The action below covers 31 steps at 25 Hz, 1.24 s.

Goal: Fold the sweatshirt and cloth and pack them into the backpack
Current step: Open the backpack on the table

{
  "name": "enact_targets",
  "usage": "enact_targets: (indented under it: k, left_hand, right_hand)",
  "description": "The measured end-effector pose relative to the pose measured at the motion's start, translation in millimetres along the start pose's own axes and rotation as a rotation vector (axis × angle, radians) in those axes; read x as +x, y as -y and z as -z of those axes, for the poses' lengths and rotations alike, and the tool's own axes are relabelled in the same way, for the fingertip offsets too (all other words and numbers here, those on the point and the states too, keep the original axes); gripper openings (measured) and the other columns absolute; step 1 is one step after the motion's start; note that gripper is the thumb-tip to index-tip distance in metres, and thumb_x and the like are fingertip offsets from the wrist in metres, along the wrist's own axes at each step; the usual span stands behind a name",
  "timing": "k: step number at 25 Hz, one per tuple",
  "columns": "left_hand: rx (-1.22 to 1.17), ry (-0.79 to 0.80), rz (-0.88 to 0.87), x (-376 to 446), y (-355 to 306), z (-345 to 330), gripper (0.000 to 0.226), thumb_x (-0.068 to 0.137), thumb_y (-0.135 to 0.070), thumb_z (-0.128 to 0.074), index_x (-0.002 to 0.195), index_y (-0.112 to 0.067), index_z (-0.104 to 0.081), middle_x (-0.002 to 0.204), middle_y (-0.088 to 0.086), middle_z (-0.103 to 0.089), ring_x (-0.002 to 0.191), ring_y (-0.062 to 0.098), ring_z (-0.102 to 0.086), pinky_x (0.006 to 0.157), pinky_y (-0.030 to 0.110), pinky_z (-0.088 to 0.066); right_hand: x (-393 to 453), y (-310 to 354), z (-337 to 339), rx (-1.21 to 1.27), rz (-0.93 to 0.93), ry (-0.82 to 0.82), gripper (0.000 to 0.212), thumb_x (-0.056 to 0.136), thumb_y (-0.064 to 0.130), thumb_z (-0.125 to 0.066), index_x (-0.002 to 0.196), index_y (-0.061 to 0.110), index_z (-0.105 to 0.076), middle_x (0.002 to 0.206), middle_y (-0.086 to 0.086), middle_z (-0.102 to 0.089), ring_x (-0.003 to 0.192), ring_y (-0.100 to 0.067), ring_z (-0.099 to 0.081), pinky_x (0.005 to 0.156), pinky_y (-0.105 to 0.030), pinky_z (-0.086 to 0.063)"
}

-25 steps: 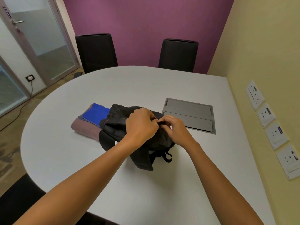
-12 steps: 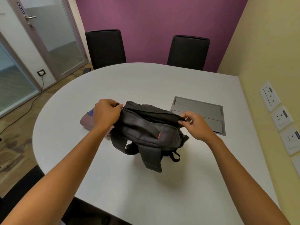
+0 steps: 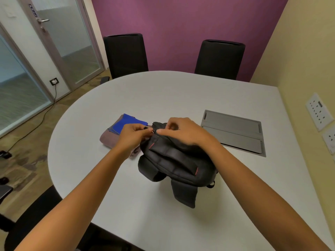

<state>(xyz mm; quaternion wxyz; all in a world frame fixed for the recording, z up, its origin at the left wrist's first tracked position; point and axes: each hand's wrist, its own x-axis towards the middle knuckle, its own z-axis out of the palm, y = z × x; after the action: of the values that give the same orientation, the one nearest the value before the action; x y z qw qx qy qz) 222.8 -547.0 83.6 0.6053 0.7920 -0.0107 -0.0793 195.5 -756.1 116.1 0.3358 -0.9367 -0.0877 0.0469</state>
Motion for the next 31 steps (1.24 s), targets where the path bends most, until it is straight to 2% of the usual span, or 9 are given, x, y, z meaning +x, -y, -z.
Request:
enact_targets:
  k: [2,6,8,10,13,19,26,31]
  left_hand:
    - [0.070,0.021,-0.010,6,1,6,0.015,0.090,-0.025,-0.072,0.085,-0.012,-0.077,0.083,0.003,-0.076,0.081,0.010,-0.070,0.069,0.018,-0.048]
    - [0.049,0.123,0.025,20,8,20,0.014,0.089,-0.025,-0.073,0.091,-0.013,-0.079,0.086,-0.002,-0.077,0.078,-0.001,-0.069,0.065,0.012,-0.047]
    - [0.008,0.156,0.055,26,17,22,0.013,0.088,-0.027,-0.074,0.089,-0.015,-0.079,0.088,-0.001,-0.077,0.083,0.004,-0.068,0.070,0.016,-0.047]
    - [-0.011,0.152,0.090,35,31,21,0.013,0.087,-0.029,-0.074,0.087,-0.016,-0.079,0.090,0.001,-0.076,0.090,0.011,-0.065,0.073,0.022,-0.048]
    - [-0.065,0.164,0.137,51,54,18,0.014,0.088,-0.027,-0.074,0.088,-0.014,-0.079,0.096,0.004,-0.076,0.101,0.021,-0.066,0.089,0.034,-0.054]
    - [-0.089,0.126,0.150,74,86,4,0.019,0.092,-0.024,-0.070,0.102,-0.009,-0.076,0.093,0.004,-0.074,0.092,0.019,-0.066,0.083,0.032,-0.053]
    - [-0.025,0.078,0.215,104,131,-11,0.013,0.092,-0.019,-0.070,0.099,-0.008,-0.075,0.093,0.008,-0.073,0.091,0.024,-0.066,0.078,0.032,-0.055]
    - [-0.082,0.094,0.332,114,157,-20,0.009,0.092,-0.015,-0.069,0.090,-0.009,-0.076,0.089,0.014,-0.072,0.086,0.030,-0.064,0.084,0.047,-0.056]
  right_hand:
    - [20,12,-14,-0.130,-0.024,0.086,0.041,0.086,0.064,-0.060,0.089,0.023,-0.062,0.084,0.007,-0.063,0.078,-0.014,-0.059,0.069,-0.030,-0.048]
    - [38,17,-10,-0.089,0.064,0.266,0.031,0.096,0.040,-0.058,0.074,0.018,-0.053,0.070,0.003,-0.053,0.065,-0.015,-0.043,0.063,-0.029,-0.035]
    - [40,18,0,-0.074,0.068,0.316,0.031,0.097,0.035,-0.058,0.071,0.018,-0.053,0.066,0.004,-0.050,0.064,-0.014,-0.042,0.065,-0.030,-0.034]
    - [42,18,7,-0.069,0.057,0.323,0.031,0.097,0.033,-0.059,0.070,0.018,-0.054,0.063,0.004,-0.051,0.062,-0.013,-0.042,0.066,-0.030,-0.035]
    - [48,16,12,-0.071,0.042,0.312,0.032,0.095,0.032,-0.061,0.069,0.016,-0.056,0.062,0.002,-0.053,0.061,-0.013,-0.044,0.067,-0.030,-0.037]
    - [55,7,23,-0.006,0.003,0.228,0.033,0.093,0.033,-0.063,0.065,0.017,-0.055,0.060,0.002,-0.052,0.060,-0.013,-0.045,0.066,-0.031,-0.037]
    - [56,5,25,0.057,-0.027,0.239,0.034,0.092,0.032,-0.066,0.063,0.018,-0.056,0.058,0.003,-0.053,0.058,-0.011,-0.044,0.066,-0.029,-0.037]
    - [50,2,20,0.120,-0.040,0.257,0.033,0.092,0.031,-0.068,0.064,0.016,-0.056,0.058,0.003,-0.052,0.058,-0.011,-0.043,0.066,-0.027,-0.037]
